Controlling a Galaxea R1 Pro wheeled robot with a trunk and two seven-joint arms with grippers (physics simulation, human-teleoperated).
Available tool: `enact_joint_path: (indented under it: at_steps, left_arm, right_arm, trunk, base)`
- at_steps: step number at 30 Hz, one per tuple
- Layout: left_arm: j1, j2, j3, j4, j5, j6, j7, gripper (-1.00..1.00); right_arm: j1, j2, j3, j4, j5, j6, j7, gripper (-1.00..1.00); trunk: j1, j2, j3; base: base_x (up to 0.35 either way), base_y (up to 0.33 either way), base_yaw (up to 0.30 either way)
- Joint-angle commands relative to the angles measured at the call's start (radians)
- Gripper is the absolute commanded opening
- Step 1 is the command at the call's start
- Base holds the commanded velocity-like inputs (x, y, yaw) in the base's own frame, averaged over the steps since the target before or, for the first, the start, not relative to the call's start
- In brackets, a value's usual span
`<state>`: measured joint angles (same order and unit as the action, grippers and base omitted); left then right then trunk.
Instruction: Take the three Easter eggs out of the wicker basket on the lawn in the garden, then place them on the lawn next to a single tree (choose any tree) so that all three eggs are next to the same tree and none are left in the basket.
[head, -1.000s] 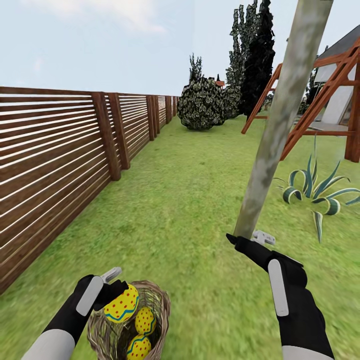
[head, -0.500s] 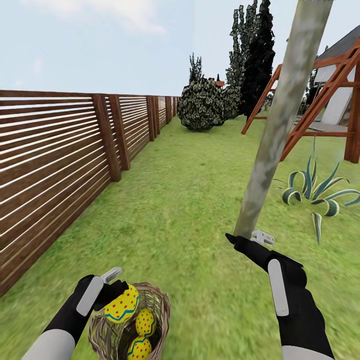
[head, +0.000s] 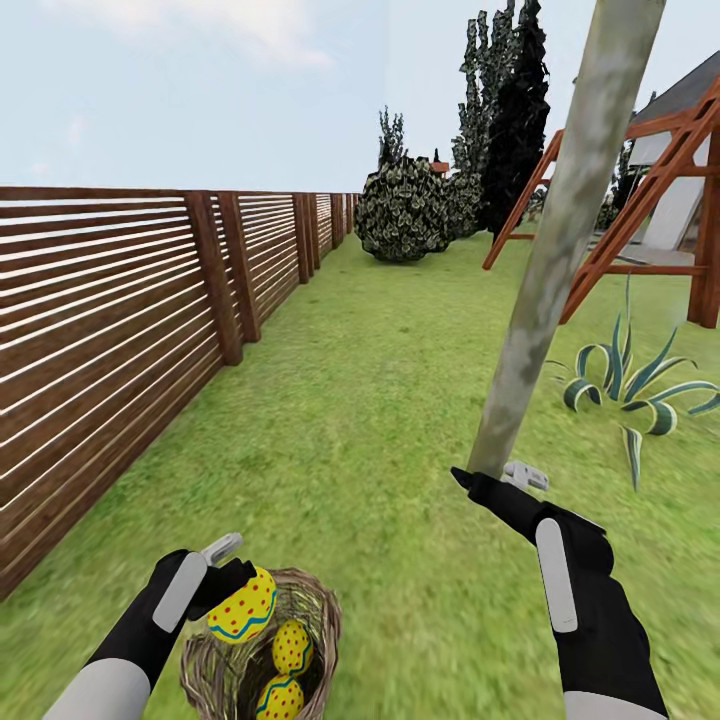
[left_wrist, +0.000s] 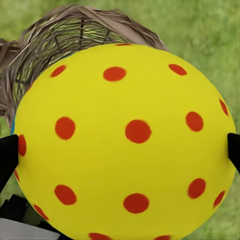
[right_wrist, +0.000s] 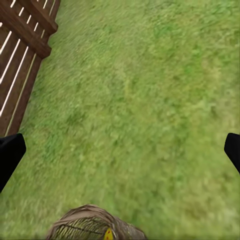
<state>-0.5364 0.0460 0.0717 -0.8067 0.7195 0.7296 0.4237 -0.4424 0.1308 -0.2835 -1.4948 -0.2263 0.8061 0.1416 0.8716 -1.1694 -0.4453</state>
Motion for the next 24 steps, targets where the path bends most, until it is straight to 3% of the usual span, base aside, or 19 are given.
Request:
enact_joint_path:
  at_steps: [1,24]
  left_arm:
    - [0.000,0.000,0.000,-0.001,0.010,0.003,0.009,-1.00]
    - [0.000,0.000,0.000,-0.001,0.010,0.002,0.009,-1.00]
  right_arm:
    - [-0.001,0.001,-0.003,-0.001,0.005,0.005,0.009,1.00]
    - [-0.001,0.001,-0.003,-0.001,0.005,0.005,0.009,1.00]
  trunk:
    - [-0.004,0.007,0.002]
    - [-0.092,0.168,0.074]
  base:
    - [0.000,0.000,0.000]
    - [0.000,0.000,0.000]
